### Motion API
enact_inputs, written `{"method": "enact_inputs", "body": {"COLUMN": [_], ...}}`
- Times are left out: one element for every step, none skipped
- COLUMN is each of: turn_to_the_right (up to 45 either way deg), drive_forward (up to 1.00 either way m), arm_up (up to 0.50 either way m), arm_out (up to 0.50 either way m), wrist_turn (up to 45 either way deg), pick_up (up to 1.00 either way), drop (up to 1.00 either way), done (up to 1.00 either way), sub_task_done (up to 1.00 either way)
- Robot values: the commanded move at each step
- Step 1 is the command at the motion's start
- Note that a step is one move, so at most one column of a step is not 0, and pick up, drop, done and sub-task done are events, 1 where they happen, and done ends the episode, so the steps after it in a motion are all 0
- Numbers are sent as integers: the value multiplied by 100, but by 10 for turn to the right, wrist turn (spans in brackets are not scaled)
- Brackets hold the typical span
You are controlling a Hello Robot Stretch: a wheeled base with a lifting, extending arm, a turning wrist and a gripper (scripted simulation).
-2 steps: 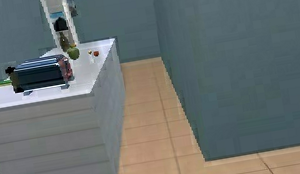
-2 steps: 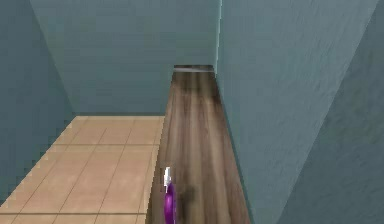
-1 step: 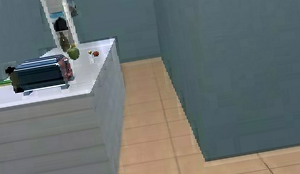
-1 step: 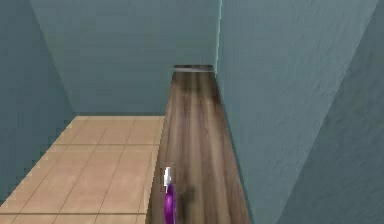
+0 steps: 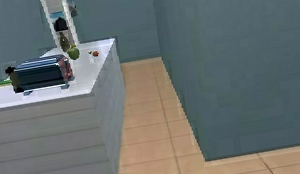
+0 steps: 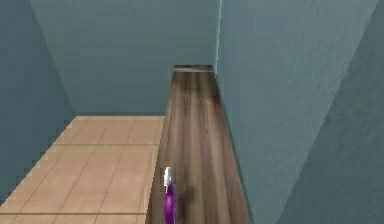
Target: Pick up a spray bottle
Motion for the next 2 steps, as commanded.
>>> {"method": "enact_inputs", "body": {"turn_to_the_right": [0,0], "drive_forward": [0,0], "arm_up": [0,0], "arm_out": [8,0], "wrist_turn": [0,450], "pick_up": [0,0], "drop": [0,0], "done": [0,0], "sub_task_done": [0,0]}}
